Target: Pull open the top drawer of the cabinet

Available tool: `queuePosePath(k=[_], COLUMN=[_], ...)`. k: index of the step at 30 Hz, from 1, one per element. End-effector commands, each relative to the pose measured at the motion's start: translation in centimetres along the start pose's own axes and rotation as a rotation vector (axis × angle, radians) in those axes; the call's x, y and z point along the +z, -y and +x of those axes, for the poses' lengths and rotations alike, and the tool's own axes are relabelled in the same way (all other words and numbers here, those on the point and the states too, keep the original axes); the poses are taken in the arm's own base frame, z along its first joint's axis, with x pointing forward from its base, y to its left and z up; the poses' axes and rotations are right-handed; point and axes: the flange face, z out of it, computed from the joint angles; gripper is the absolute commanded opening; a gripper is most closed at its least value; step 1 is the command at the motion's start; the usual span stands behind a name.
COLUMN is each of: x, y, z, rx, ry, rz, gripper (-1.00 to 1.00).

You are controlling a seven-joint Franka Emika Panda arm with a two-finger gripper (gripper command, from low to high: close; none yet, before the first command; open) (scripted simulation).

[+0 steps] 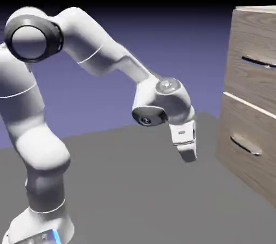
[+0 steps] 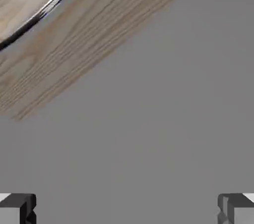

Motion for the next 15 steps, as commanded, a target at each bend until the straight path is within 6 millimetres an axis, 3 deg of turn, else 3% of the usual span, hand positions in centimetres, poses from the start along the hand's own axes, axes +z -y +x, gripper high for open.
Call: queuePosePath(k=[1,8,15], x=[0.7,4.7,6.4], y=[-0.2,-1.7,-1.9], z=[0.6,4.8,8.3], rx=[0.049,0.366,0.624], ry=[0.003,-0.015,-0.076], rz=[-0.011,-0.049,0.010], gripper=[0.00,0.00,0.00])
